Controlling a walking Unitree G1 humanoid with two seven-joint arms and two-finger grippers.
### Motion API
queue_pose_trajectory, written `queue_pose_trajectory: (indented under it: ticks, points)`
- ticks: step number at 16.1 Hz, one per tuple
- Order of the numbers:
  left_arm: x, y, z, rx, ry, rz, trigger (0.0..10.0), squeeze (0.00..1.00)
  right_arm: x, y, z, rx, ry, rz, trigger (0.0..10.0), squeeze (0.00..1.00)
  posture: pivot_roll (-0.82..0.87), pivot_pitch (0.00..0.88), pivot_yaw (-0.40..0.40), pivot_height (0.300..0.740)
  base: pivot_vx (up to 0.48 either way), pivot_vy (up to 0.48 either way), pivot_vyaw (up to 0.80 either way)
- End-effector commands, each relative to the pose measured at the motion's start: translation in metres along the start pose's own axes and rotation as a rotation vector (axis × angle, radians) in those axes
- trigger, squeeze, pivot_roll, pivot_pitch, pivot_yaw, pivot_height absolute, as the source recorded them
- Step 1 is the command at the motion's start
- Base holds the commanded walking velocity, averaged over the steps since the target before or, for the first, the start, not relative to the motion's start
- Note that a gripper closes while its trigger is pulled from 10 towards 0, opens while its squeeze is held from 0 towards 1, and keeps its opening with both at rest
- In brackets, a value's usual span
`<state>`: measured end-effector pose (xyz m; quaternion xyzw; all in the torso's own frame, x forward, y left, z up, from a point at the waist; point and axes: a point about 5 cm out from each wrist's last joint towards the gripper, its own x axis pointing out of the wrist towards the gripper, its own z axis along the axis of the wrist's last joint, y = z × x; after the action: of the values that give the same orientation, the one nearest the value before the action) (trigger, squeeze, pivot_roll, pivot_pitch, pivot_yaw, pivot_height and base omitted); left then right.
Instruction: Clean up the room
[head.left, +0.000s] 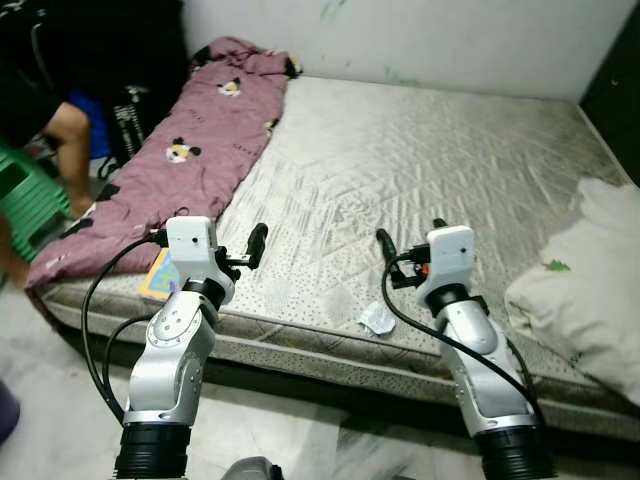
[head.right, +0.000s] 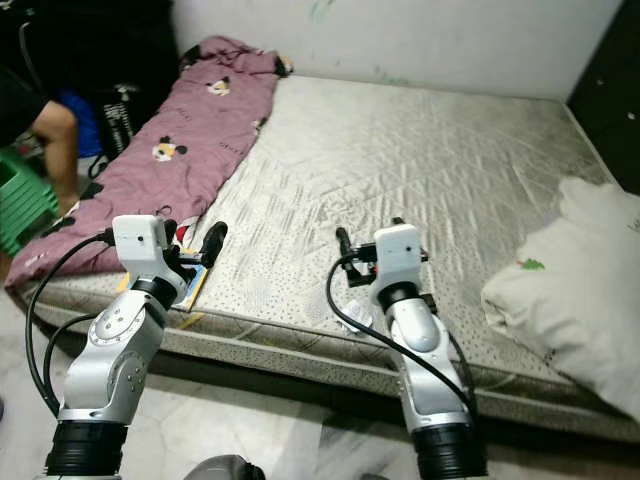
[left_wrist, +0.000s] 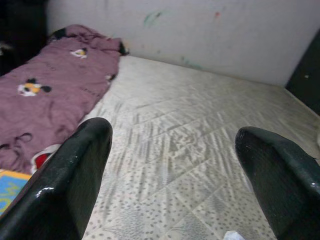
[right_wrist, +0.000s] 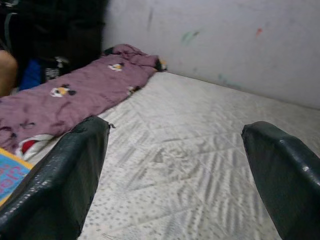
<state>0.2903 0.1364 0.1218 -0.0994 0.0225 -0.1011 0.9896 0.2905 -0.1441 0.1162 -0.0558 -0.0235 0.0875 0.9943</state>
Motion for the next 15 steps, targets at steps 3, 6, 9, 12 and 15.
queue_pose_trajectory:
  ticks: [3,6,9,12,15]
  points:
    - [0.0022,-0.0085,-0.0005,-0.001,0.003,-0.031,10.0,0.00,-0.0015,-0.0072,-0.0009,0.004,0.009,-0.024,10.0,0.00,-0.03,0.000,0.022,0.740,0.000,0.000,0.00]
    - [0.0016,-0.0109,0.0004,0.044,-0.008,-0.063,10.0,0.00,-0.0017,-0.0077,-0.0012,0.003,0.012,-0.027,10.0,0.00,-0.03,0.000,0.023,0.740,0.000,0.000,-0.14]
    - [0.0004,-0.0136,0.0021,0.031,-0.020,-0.091,10.0,0.00,-0.0021,-0.0080,-0.0012,0.003,0.012,-0.029,10.0,0.00,-0.03,0.000,0.023,0.740,0.184,0.000,-0.60]
    - [-0.0001,-0.0139,0.0020,0.034,-0.021,-0.094,10.0,0.00,-0.0025,-0.0081,-0.0014,0.005,0.013,-0.029,10.0,0.00,-0.03,0.000,0.023,0.740,0.301,0.000,-0.55]
    - [-0.0001,-0.0143,0.0017,0.031,-0.020,-0.099,10.0,0.00,-0.0023,-0.0082,-0.0015,0.002,0.014,-0.029,10.0,0.00,-0.04,0.000,0.023,0.740,0.307,0.000,0.00]
